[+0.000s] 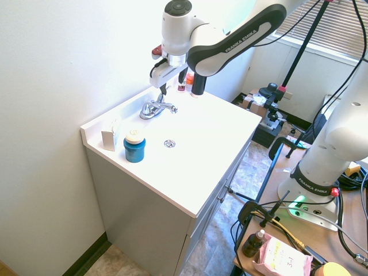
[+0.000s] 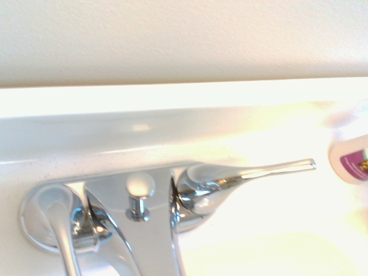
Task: Turn off the hot water
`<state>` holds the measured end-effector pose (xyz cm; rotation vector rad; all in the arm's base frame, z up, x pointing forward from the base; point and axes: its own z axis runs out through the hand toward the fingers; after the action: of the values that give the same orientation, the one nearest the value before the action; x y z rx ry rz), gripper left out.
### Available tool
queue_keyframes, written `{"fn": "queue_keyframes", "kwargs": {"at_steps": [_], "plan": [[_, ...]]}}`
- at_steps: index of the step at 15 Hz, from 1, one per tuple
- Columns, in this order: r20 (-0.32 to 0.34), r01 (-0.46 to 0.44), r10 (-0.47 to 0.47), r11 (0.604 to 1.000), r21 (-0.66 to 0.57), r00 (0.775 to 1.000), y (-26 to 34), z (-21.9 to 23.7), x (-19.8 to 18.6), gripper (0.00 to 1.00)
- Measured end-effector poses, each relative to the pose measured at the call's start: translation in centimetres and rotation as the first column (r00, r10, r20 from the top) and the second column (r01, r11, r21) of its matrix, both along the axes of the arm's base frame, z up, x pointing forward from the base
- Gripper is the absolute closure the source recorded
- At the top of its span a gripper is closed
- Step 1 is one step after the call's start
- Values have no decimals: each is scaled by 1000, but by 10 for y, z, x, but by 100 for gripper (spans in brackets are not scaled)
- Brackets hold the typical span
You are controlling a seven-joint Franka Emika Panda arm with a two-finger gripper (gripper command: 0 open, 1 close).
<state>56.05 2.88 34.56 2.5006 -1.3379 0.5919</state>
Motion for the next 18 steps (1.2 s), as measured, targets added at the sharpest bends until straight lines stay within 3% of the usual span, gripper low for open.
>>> {"fn": "queue_keyframes", "kwargs": {"at_steps": [6,18], "plan": [[-31,-16,15,999,-50,999,11,-34,20,0],[-33,-51,51,999,-1,998,68,-45,36,0]]}}
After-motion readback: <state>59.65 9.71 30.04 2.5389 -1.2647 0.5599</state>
